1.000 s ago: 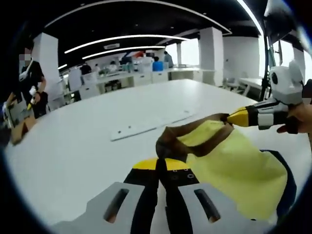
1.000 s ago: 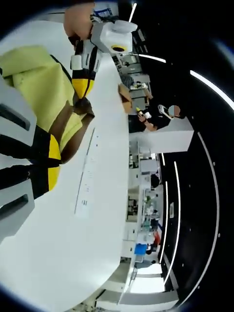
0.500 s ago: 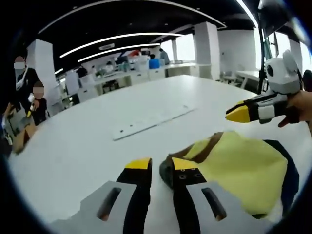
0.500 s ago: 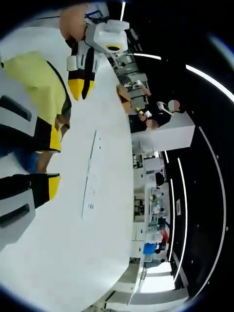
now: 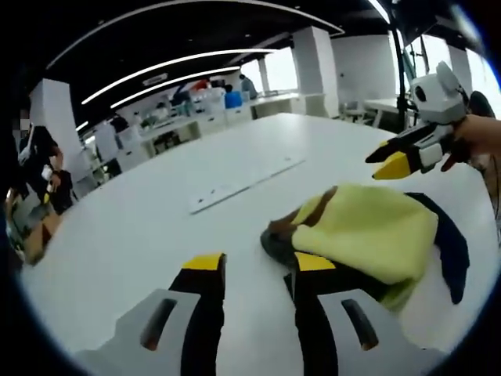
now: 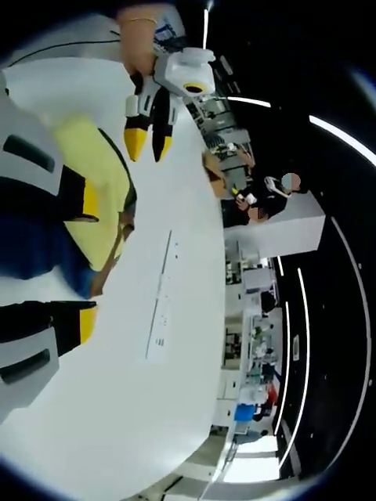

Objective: Fold the garment on the visible template until the final outline fits inside the template.

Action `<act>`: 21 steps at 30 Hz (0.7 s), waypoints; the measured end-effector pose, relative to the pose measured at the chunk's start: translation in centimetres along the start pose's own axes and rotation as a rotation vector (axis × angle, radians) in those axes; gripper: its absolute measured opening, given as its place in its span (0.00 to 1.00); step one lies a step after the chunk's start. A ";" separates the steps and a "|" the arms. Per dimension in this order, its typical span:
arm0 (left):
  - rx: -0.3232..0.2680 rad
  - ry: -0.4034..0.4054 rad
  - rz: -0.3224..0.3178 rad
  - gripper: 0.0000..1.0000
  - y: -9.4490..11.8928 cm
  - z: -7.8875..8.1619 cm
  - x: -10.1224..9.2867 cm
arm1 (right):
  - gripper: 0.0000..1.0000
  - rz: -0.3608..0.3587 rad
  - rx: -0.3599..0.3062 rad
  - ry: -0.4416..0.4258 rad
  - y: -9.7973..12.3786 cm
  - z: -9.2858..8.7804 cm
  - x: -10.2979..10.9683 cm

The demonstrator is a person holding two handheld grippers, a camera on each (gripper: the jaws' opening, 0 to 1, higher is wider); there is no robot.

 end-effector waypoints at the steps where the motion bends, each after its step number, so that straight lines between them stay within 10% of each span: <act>1: 0.007 0.003 0.000 0.31 0.2 -0.2 0.1 | 0.38 0.000 0.004 -0.005 0.2 -0.2 0.0; 21: 0.112 0.129 -0.107 0.30 -0.3 -4.2 -2.2 | 0.31 -0.003 0.149 -0.086 4.3 -4.9 0.3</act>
Point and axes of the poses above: the point that each gripper's makers call its tool centre point, and the gripper's own axes: y roughly backward along the fingers, x roughly to its left, z roughly out of its top, the point moved 6 cm from there along y, roughly backward along the fingers, and after that the axes turned 3 degrees about -x, right-handed, at the moved point
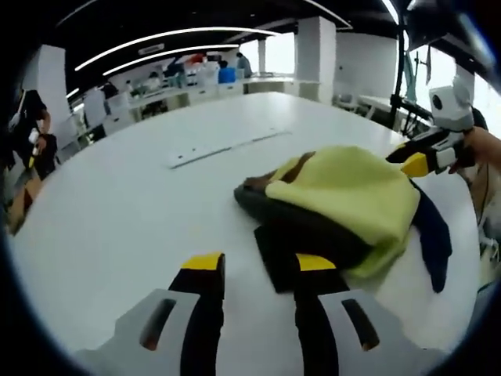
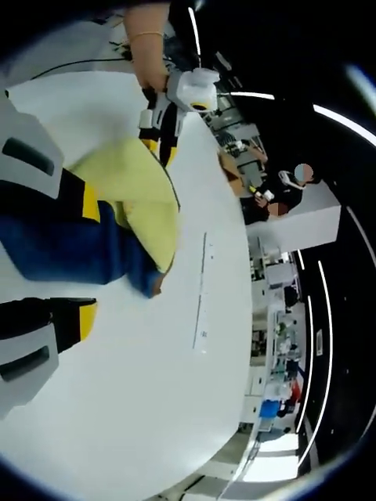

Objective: Fold the garment on the visible template until the final outline fits inside the template.

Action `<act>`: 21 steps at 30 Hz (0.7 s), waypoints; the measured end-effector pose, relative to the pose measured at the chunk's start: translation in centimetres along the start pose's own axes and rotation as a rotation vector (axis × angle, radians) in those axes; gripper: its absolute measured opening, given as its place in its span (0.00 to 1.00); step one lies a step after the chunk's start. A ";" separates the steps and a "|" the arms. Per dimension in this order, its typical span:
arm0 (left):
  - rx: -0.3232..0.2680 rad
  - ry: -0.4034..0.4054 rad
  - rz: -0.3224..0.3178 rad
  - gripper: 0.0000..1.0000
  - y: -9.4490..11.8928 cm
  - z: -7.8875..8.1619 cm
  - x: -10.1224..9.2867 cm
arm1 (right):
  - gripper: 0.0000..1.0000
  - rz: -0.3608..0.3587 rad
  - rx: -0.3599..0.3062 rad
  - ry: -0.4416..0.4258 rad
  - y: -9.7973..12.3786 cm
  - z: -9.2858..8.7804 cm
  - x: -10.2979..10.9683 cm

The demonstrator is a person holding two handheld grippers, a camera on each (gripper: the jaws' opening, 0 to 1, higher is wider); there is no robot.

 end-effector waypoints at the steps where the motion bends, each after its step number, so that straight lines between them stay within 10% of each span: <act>1: -0.001 0.016 0.000 0.30 -0.2 -0.2 0.0 | 0.31 0.004 0.031 -0.024 0.1 -0.5 0.1; 14: 0.014 0.099 -0.084 0.14 -0.9 -1.0 -1.5 | 0.00 -0.002 0.074 -0.083 0.4 -2.4 0.2; 21: 0.012 0.210 -0.066 0.00 -0.8 -1.1 -1.2 | 0.00 -0.016 0.056 -0.088 0.7 -2.4 0.0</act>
Point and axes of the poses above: the point that each gripper's makers call its tool centre point, and the gripper's own axes: y roughly backward along the fingers, x roughly to its left, z roughly out of its top, the point moved 6 cm from there along y, roughly backward along the fingers, and after that the axes turned 3 degrees about -x, right-handed, at the moved point
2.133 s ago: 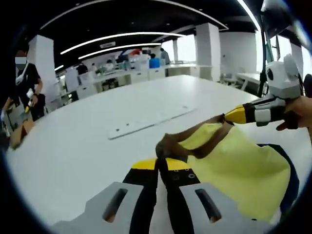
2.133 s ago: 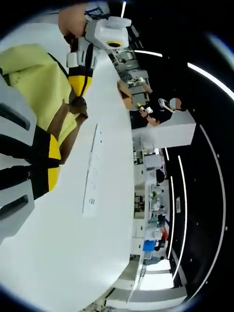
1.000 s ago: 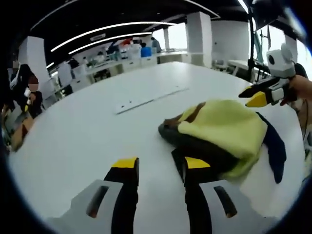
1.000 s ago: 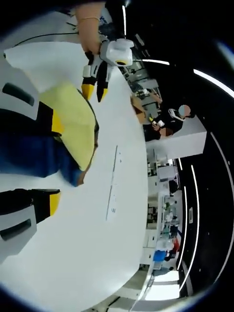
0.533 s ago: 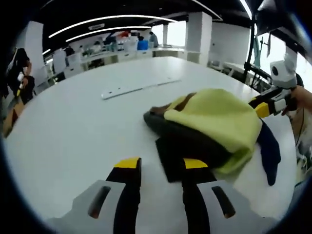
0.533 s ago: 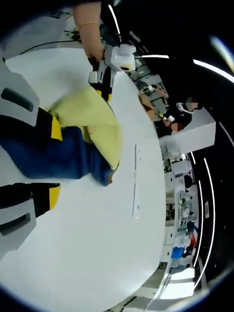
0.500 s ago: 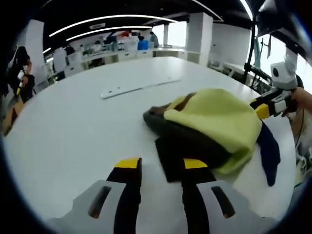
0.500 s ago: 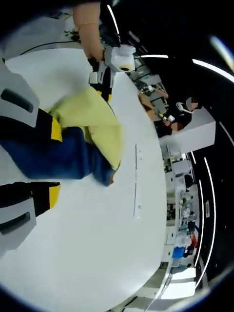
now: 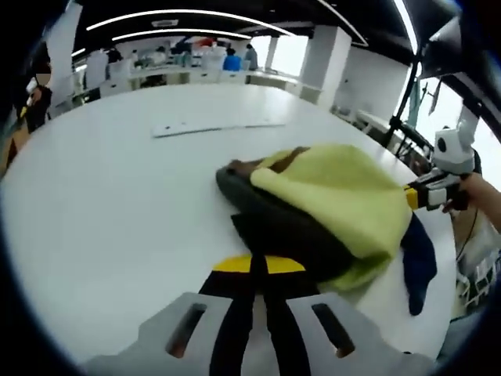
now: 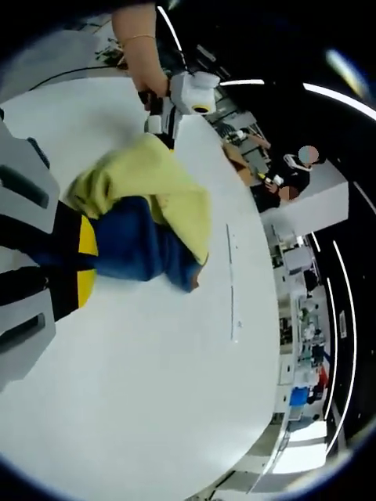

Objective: Fold the garment on the visible template until the final outline fits inside the template.

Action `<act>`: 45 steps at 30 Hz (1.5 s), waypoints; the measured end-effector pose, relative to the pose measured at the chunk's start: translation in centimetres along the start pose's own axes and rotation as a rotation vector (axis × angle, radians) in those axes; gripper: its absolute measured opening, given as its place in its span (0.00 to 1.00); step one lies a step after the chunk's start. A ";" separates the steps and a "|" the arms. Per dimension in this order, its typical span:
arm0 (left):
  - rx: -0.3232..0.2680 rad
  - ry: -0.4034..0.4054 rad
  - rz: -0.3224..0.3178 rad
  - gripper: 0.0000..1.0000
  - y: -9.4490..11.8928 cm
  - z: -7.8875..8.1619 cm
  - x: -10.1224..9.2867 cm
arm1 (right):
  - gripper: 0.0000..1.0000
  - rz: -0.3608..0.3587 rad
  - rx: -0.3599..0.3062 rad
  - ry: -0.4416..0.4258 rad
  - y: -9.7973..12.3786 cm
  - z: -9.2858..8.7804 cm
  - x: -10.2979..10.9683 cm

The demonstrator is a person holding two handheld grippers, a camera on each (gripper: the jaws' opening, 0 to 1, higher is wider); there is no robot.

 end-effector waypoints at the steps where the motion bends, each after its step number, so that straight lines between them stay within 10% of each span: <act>1: -0.003 0.001 0.001 0.00 0.2 0.0 -0.1 | 0.00 -0.001 -0.005 0.001 0.2 0.1 -0.1; 19: -0.097 -0.072 0.164 0.00 4.6 2.2 0.7 | 0.00 -0.063 -0.072 -0.047 2.1 1.7 -2.1; 45: -0.155 0.070 0.384 0.00 9.3 0.0 4.9 | 0.00 -0.173 -0.087 -0.048 3.8 3.1 -5.0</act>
Point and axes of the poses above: the point that each gripper's makers call its tool centre point, and the gripper's own axes: y roughly backward along the fingers, x roughly to its left, z roughly out of its top, the point moved 6 cm from there along y, roughly backward along the fingers, and after that the axes turned 3 degrees about -x, right-handed, at the moved point
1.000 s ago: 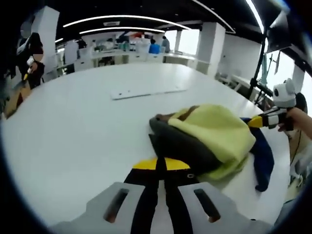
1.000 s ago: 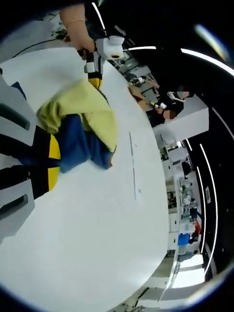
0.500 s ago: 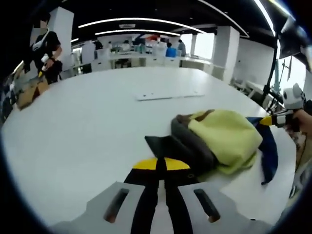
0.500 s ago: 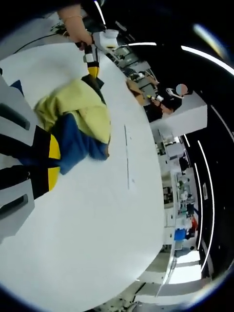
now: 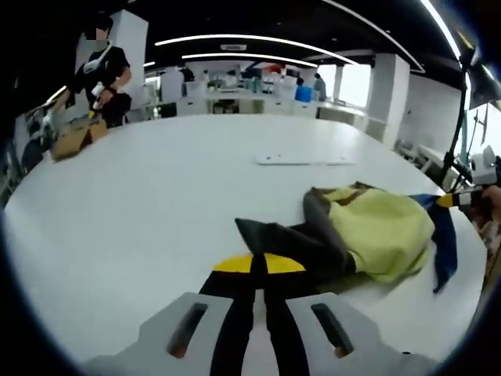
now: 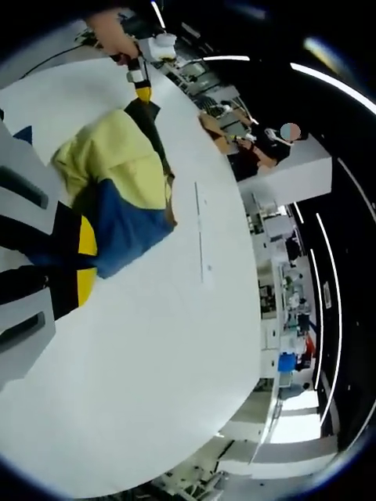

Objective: Fold the garment on the visible template until the final outline fits inside the template.

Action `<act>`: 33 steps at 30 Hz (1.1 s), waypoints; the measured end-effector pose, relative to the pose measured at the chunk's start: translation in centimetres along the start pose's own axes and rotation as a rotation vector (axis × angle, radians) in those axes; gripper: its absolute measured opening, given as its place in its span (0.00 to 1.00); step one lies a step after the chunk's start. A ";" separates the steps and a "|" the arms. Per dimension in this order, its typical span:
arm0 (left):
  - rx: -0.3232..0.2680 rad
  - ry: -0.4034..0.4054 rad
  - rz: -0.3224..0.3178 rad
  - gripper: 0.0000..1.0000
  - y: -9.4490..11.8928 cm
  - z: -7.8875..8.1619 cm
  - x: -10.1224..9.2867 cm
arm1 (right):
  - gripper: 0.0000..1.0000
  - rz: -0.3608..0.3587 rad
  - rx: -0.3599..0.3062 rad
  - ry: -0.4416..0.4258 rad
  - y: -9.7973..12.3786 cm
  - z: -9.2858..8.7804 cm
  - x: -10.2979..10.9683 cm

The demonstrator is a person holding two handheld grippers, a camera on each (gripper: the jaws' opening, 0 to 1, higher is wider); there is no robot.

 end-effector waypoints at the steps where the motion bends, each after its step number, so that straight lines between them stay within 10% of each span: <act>1: 0.006 0.003 0.004 0.00 -0.1 -0.2 0.1 | 0.00 -0.007 0.001 0.003 0.0 0.0 0.1; 19: 0.033 0.189 0.170 0.00 0.7 -2.0 3.4 | 0.00 -0.066 0.050 0.023 1.4 -0.6 -0.3; 33: 0.078 0.126 0.187 0.00 0.9 -2.3 2.6 | 0.00 -0.101 0.031 0.061 0.4 0.6 -2.1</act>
Point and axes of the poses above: the point that each gripper's makers call its tool centre point, and the gripper's own axes: y roughly backward along the fingers, x roughly to its left, z roughly out of its top, the point moved 6 cm from there along y, roughly backward along the fingers, and after that the axes turned 3 degrees about -x, right-handed, at the moved point
